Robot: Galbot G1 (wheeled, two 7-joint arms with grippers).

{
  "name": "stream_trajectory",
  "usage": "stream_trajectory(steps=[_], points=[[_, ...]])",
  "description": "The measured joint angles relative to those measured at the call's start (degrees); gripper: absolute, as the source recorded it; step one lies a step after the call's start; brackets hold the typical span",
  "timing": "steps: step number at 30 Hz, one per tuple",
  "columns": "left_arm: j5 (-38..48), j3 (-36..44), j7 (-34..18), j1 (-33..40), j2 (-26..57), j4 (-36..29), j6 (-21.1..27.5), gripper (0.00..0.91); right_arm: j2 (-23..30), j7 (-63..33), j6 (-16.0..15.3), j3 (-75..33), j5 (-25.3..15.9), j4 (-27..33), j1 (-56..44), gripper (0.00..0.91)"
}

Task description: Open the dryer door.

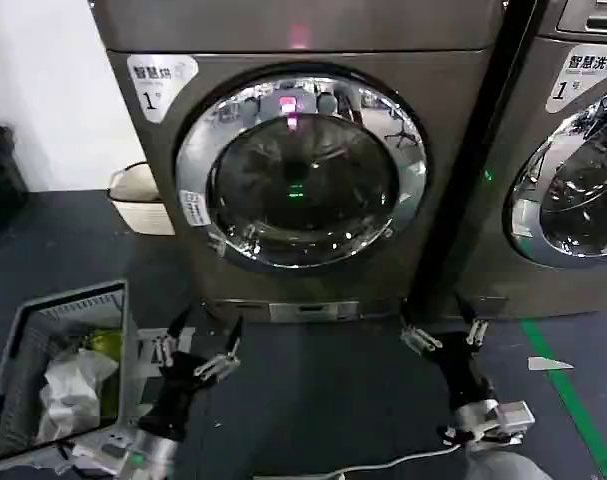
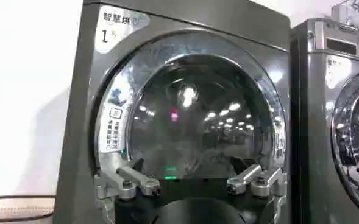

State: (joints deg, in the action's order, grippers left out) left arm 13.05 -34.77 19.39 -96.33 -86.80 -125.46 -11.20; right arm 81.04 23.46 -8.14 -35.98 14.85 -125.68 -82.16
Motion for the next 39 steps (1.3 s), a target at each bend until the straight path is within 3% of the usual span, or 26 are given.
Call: stream_trajectory(steps=[5, 9, 15, 19, 29, 39], points=[[-0.8, 0.6, 0.7, -0.2, -0.1, 0.1, -0.1, 0.907, -9.4, 6.9, -3.6, 4.2, 3.7, 4.5, 8.7, 0.907], [-0.9, 0.6, 1.1, -0.1, 0.1, 0.5, -0.3, 0.907, -15.1, 8.1, -3.5, 9.5, 5.3, 8.0, 16.0, 0.907], [-1.3, 0.6, 1.3, 0.1, 0.1, 1.1, -0.6, 0.907, -19.1, 9.2, -3.4, 18.5, 8.0, 12.9, 27.1, 0.907], [-1.7, 0.8, 1.6, 0.0, 0.0, 1.3, -0.9, 0.907, -19.2, 8.5, -2.1, 24.5, 9.2, 17.1, 33.9, 0.907], [-2.4, 1.0, 1.6, -0.6, -0.4, 1.3, -1.2, 0.907, -16.4, 8.4, -3.1, 36.6, 9.2, 27.5, 46.7, 0.907], [-4.1, 2.3, 1.7, -1.1, -1.1, 1.4, -1.5, 0.907, -10.1, 9.8, -2.1, 43.7, 8.1, 36.4, 56.2, 0.907]])
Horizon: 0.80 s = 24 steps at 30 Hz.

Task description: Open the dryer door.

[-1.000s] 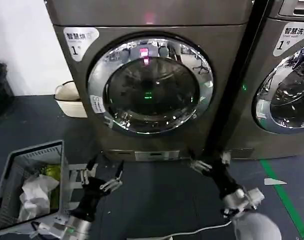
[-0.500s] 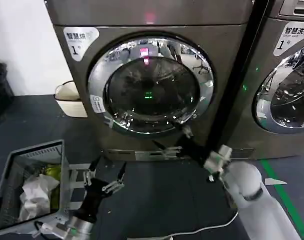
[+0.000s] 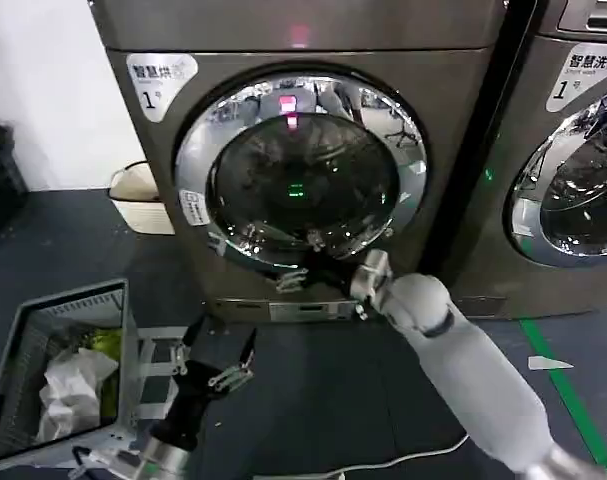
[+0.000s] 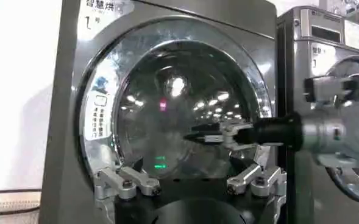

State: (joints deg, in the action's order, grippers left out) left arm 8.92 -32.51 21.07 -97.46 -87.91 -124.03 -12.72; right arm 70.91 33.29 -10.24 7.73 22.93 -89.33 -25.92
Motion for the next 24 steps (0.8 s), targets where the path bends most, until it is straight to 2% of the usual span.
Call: stream_trajectory(steps=[9, 24], points=[[-0.4, 0.0, -0.1, -0.4, 0.0, 0.0, 0.0, 0.907, 5.9, -1.4, 0.5, 2.7, -2.3, 7.0, 4.8, 0.907], [-0.8, 0.6, -0.1, -0.6, 0.2, -0.1, 0.0, 0.907, 12.1, -0.1, 0.5, 3.1, -4.7, 16.7, 8.7, 0.907]])
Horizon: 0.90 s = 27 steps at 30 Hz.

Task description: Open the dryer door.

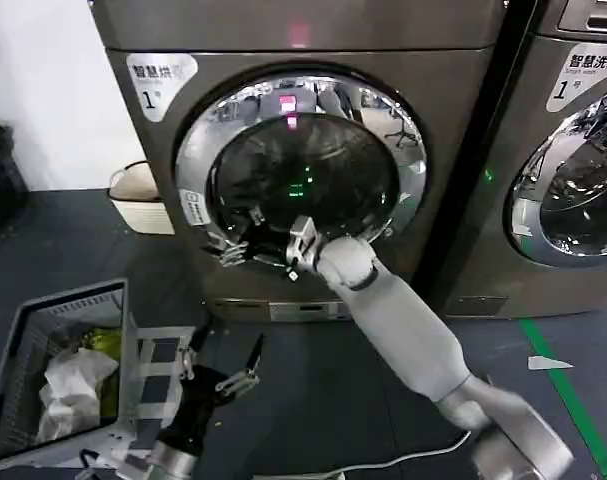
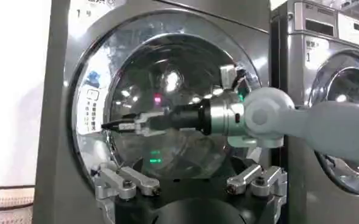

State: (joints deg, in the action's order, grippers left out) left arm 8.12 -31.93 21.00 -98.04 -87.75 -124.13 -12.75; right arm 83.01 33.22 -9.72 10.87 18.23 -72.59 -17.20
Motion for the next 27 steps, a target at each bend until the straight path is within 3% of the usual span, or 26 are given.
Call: stream_trajectory(steps=[13, 27], points=[[-0.8, 0.4, 0.0, -0.3, 0.0, 0.2, -0.2, 0.907, 3.4, 3.4, 0.0, -0.4, 2.1, 5.9, 3.2, 0.907], [-1.3, -2.6, 1.5, 0.8, 0.7, 0.0, 3.5, 0.907, 1.2, 11.6, -2.4, -0.5, 4.1, 2.1, 1.2, 0.907]])
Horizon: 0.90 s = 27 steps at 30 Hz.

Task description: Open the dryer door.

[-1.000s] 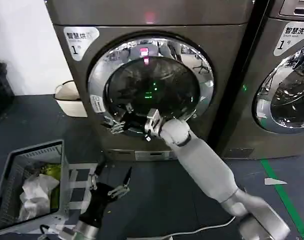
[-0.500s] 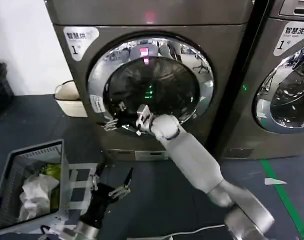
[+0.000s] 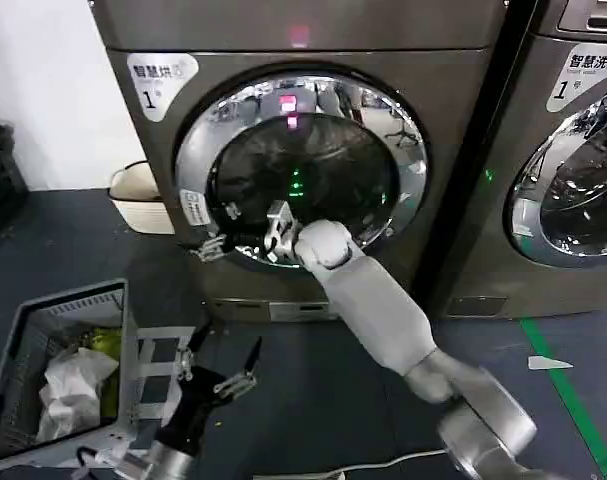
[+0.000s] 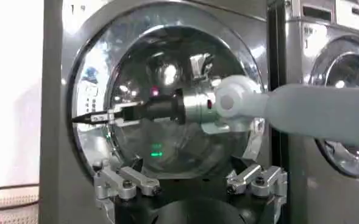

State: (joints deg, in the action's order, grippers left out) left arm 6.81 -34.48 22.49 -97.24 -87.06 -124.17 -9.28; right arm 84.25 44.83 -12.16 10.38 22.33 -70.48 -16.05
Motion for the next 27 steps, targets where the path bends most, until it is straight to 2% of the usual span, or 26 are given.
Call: stream_trajectory(steps=[4, 7, 12, 19, 23, 27], points=[[2.7, -2.0, -0.1, 0.9, 0.7, 0.0, 1.7, 0.907, -2.0, 5.8, -1.7, -0.1, 1.7, -2.7, -1.3, 0.907], [5.1, -3.9, -0.2, 1.8, 1.2, 0.4, 2.2, 0.907, -3.4, 8.7, -2.3, -0.1, 1.6, -4.8, -2.3, 0.907], [7.3, -8.1, -1.6, 3.4, 2.2, 1.4, 5.3, 0.907, -5.4, 13.8, -0.7, -1.1, -0.6, -8.4, -4.3, 0.907], [9.3, -14.1, -1.9, 6.2, 4.3, 2.1, 11.5, 0.907, -8.2, 18.0, -0.5, -2.4, -0.6, -13.4, -7.2, 0.907], [10.1, -17.3, -1.8, 8.1, 5.2, 3.1, 11.9, 0.907, -10.1, 20.8, -0.5, -3.1, -0.1, -16.4, -8.6, 0.907], [10.4, -19.5, 0.8, 10.0, 6.3, 4.3, 10.0, 0.907, -12.3, 23.0, -0.2, -4.2, 1.9, -18.7, -10.0, 0.907]])
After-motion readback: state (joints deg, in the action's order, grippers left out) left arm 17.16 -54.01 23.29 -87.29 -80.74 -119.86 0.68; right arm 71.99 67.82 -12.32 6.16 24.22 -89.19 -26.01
